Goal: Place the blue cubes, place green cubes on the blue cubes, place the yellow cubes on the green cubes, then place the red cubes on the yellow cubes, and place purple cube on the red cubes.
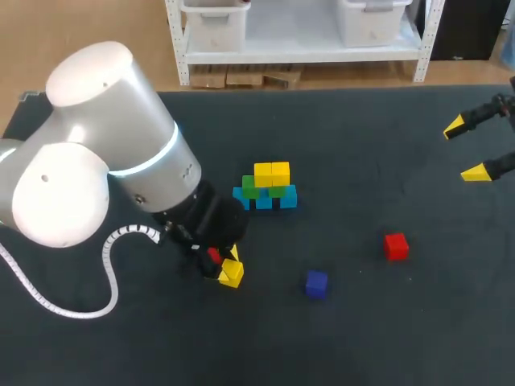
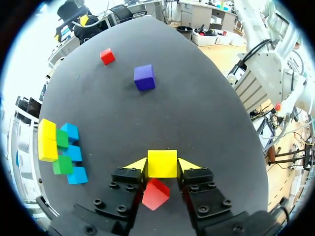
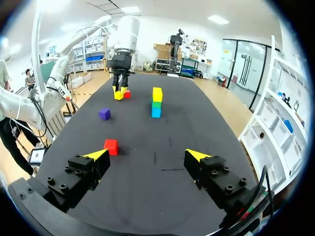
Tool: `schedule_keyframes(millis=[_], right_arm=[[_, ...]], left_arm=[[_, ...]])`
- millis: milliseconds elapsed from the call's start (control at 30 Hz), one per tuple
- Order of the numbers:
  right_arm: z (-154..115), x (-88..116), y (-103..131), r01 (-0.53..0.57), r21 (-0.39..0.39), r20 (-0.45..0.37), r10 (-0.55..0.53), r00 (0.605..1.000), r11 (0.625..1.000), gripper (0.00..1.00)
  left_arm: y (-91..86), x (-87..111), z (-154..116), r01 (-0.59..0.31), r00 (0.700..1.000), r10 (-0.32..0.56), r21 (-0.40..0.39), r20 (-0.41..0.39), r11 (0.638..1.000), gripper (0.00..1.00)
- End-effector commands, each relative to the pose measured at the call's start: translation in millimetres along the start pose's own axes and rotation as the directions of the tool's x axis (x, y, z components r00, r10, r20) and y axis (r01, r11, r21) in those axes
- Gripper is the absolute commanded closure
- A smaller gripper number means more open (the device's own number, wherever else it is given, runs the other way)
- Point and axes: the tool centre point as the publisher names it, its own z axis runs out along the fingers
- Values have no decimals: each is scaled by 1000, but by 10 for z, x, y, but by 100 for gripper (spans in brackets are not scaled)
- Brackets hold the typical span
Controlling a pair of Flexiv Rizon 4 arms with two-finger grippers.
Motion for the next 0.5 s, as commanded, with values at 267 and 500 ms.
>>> schedule_keyframes(millis=[267, 500], right_arm=[[3, 3, -1, 1, 0, 2, -1, 1000, 1000, 0], [3, 3, -1, 1, 0, 2, -1, 1000, 1000, 0]], left_arm=[[242, -154, -621, 16, 1000, -17, -42, -24, 999, 100], [562, 7, -886, 119, 992, -122, -92, -34, 989, 100]])
